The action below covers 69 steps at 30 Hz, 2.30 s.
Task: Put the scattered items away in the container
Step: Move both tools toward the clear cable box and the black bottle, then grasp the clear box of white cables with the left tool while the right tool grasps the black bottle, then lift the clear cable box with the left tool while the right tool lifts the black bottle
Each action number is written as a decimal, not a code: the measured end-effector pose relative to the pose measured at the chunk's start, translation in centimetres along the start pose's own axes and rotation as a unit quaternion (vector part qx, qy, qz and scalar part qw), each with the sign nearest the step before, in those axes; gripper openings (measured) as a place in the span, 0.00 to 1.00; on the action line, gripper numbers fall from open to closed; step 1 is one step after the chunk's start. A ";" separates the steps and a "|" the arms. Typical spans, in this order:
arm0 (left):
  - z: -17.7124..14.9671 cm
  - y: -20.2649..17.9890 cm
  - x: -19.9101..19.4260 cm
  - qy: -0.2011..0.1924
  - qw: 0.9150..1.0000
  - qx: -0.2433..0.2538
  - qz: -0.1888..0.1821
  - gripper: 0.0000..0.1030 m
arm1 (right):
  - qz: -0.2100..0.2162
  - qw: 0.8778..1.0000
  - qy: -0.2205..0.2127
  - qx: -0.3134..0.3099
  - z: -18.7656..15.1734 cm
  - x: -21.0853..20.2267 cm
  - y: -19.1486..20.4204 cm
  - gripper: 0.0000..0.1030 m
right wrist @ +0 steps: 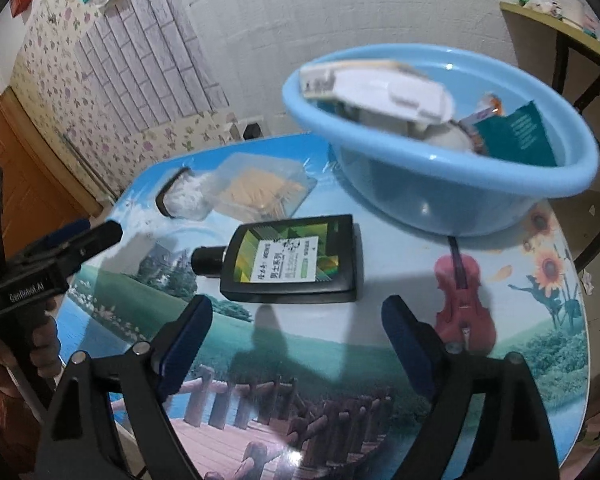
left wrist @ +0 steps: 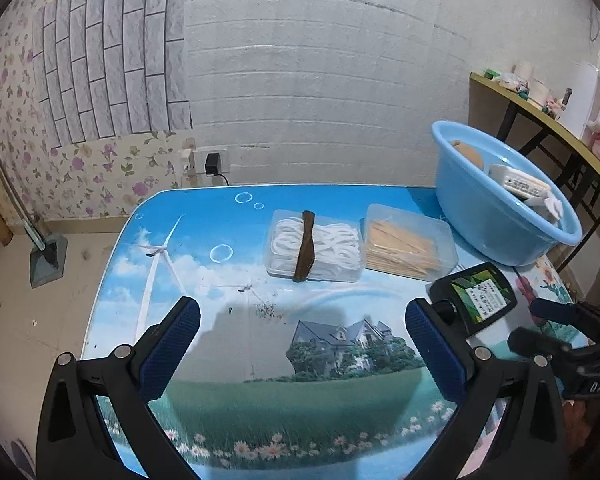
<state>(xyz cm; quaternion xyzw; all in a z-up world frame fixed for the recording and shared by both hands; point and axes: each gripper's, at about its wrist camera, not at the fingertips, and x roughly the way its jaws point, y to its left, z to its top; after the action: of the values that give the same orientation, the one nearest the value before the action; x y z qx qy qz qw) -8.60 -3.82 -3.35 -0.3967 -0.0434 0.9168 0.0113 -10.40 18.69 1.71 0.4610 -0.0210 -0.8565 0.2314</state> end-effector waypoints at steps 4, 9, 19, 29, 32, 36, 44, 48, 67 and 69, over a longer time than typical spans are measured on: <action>0.6 0.0 1.6 0.009 1.000 -0.004 -0.001 1.00 | -0.007 1.000 0.003 -0.011 0.1 0.7 0.3 0.85; 1.2 -0.7 3.7 0.020 1.000 0.020 -0.001 1.00 | -0.008 1.000 0.015 -0.014 0.4 2.1 0.2 0.85; 2.3 -1.5 7.1 0.039 0.998 0.056 0.017 1.00 | -0.014 0.999 0.033 -0.032 1.0 3.6 0.7 0.85; 3.0 -2.2 9.3 0.050 0.994 0.092 0.022 1.00 | -0.008 0.999 0.038 -0.036 1.3 4.3 1.1 0.89; 3.0 -2.4 9.3 0.052 0.994 0.098 0.005 0.87 | -0.014 0.998 0.038 -0.041 1.6 4.6 1.4 0.91; 2.9 -2.0 8.9 0.049 0.994 0.095 0.004 0.80 | -0.029 0.998 0.036 -0.050 1.9 4.9 1.7 0.91; 1.9 -2.1 7.1 0.046 0.995 0.091 0.007 0.80 | -0.021 0.999 0.028 -0.042 1.6 4.1 1.5 0.90; 0.8 -2.6 5.5 0.044 0.996 0.084 0.004 0.80 | -0.027 0.999 0.028 -0.037 0.9 3.4 1.1 0.89; -5.8 -7.4 -1.2 0.051 0.992 0.109 -0.024 0.80 | -0.073 0.997 0.013 0.005 -4.1 -2.6 -3.0 0.88; -5.9 -7.6 -1.5 0.051 0.992 0.113 -0.025 0.80 | -0.076 0.997 0.012 0.013 -4.3 -3.0 -3.4 0.88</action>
<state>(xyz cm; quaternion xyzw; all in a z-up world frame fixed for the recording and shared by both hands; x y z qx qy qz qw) -3.36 4.13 -5.61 -0.4382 0.0510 0.8938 0.0806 -6.83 23.73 0.73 0.4745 0.0060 -0.8657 0.1596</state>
